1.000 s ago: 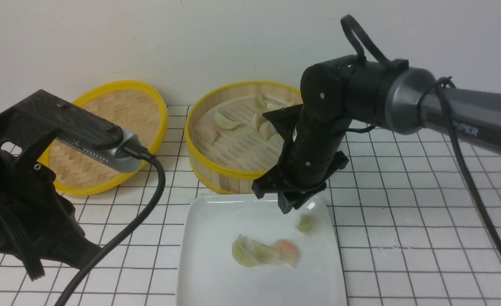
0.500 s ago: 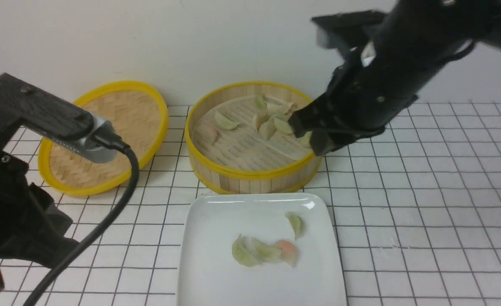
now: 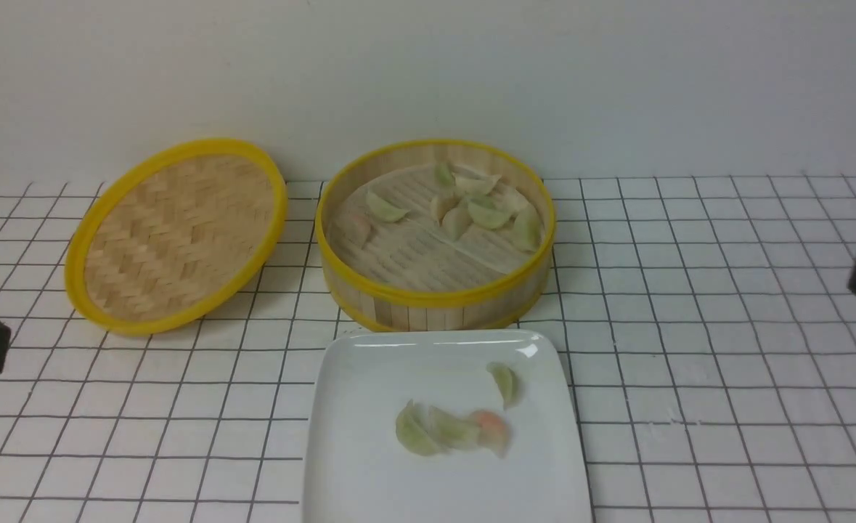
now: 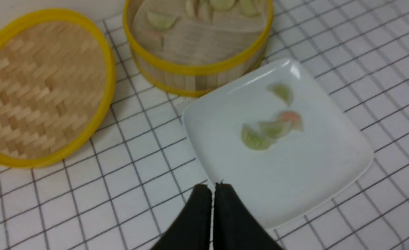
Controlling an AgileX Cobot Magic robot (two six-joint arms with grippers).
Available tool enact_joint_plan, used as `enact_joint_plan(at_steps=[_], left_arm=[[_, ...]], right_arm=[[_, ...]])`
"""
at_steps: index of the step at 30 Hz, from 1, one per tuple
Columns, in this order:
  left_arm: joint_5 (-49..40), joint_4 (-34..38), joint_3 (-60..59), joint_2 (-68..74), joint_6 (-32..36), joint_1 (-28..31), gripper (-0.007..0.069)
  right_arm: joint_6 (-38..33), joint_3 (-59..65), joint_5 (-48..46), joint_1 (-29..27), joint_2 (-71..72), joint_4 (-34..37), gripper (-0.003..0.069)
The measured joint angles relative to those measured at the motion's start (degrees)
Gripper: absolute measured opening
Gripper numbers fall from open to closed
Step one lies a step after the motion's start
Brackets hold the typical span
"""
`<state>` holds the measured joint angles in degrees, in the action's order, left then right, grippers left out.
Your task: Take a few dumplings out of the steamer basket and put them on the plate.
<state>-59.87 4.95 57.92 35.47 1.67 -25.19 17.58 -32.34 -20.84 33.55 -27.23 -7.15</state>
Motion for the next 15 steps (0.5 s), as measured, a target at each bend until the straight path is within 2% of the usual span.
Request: enact_joint_plan(at_steps=[4,9,15], left_arm=[[7.75,3.97,-6.09,-6.63,0.00,0.00,-0.0006],[18.99,6.18,-14.76,-15.68,0.00,0.00,-0.0006],[32.00,8.15,-23.25,-24.72,-0.50,0.11,-0.0006]], right_arm=[[0.85,8.64,6.81,0.00,11.64,-1.68,-0.0013],[0.68,12.66,10.43,0.00,25.79,-4.66,-0.0014],[0.64,12.84,11.93,0.00,28.07,-9.87,-0.0014]])
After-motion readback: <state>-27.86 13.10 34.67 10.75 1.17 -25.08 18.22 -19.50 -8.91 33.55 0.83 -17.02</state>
